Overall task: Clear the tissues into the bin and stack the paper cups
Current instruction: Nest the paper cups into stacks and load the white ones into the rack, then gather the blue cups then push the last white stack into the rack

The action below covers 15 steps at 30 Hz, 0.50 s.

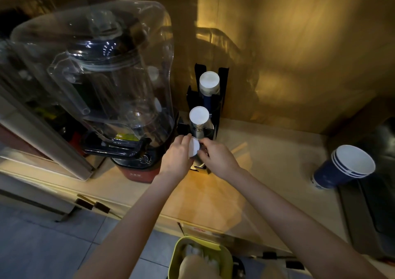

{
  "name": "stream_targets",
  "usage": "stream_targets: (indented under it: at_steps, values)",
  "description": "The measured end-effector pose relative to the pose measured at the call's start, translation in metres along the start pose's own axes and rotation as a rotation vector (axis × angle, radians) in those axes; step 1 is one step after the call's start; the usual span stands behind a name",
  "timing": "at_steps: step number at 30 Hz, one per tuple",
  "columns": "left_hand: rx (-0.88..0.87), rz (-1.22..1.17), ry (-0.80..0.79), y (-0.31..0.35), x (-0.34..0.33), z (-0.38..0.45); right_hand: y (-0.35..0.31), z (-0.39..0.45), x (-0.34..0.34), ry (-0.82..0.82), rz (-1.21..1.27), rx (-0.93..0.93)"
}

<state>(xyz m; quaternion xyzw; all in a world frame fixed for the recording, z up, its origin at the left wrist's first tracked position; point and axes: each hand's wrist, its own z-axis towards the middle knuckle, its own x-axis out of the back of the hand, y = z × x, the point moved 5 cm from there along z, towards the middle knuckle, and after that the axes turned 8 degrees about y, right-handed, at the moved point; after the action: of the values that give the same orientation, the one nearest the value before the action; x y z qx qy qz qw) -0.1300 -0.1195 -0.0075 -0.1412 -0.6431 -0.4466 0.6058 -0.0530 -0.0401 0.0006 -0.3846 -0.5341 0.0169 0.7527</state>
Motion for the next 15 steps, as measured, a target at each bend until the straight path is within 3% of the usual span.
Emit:
stream_targets:
  at_steps: [6,11,15]
  values:
    - [-0.007,0.211,0.022,0.018,0.010,0.004,0.003,-0.002,0.020,-0.035,-0.390,0.183]
    - [-0.145,0.220,0.228,0.058,0.015,0.001,0.038,-0.011,0.067,0.029,-0.502,0.066]
    - [-0.335,0.122,0.249,0.109,0.000,0.005,0.086,-0.029,0.110,0.129,-0.507,-0.040]
